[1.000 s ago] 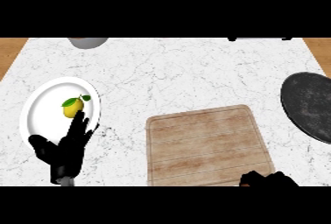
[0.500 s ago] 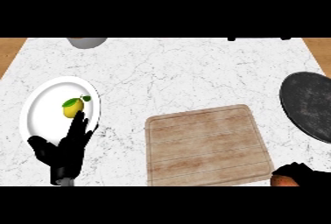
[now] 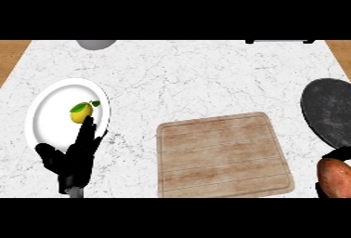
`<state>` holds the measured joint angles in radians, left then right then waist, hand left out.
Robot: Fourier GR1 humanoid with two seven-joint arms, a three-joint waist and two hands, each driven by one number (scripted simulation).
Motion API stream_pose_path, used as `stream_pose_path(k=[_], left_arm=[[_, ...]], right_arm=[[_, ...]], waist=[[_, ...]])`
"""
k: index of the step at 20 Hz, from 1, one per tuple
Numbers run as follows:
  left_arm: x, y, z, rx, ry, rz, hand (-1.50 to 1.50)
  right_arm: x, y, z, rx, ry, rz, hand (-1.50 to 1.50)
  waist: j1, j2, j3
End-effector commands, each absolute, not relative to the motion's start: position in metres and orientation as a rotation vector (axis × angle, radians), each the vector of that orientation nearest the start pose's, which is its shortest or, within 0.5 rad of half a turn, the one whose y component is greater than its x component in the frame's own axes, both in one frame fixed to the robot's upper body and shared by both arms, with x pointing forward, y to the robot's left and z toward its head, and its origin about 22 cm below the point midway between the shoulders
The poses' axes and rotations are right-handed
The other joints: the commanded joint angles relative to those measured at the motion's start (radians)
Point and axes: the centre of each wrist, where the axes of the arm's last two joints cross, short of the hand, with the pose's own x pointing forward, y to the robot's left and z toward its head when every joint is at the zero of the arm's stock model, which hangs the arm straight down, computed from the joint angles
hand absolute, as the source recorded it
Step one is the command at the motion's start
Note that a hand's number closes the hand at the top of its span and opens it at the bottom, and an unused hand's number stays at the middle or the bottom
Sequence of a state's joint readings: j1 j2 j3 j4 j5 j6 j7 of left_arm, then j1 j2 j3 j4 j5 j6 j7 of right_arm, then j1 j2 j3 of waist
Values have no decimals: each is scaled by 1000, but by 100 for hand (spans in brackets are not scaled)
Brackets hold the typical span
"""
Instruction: Pick the sweet potato from the cutting board and place it in the pan
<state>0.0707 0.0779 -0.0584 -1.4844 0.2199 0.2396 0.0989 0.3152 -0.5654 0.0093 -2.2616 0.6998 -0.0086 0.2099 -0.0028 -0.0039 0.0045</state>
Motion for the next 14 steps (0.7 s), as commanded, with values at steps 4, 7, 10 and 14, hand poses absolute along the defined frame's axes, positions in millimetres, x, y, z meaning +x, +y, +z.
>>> stream_pose_path(k=[4,7,10,14], left_arm=[[207,260,-44,59,-1229,258,0],[226,238,-43,64,-1236,241,0],[218,246,-45,68,-1237,243,0],[219,236,-44,43,-1234,235,0]], right_arm=[[211,-345,153,-1053,-1600,695,150],[241,-364,136,-1126,-1578,744,150],[267,-378,119,-1145,-1556,737,150],[304,-402,104,-1181,-1519,730,150]], waist=[[21,8,-4],[17,9,-4],[22,9,-4],[37,13,-3]])
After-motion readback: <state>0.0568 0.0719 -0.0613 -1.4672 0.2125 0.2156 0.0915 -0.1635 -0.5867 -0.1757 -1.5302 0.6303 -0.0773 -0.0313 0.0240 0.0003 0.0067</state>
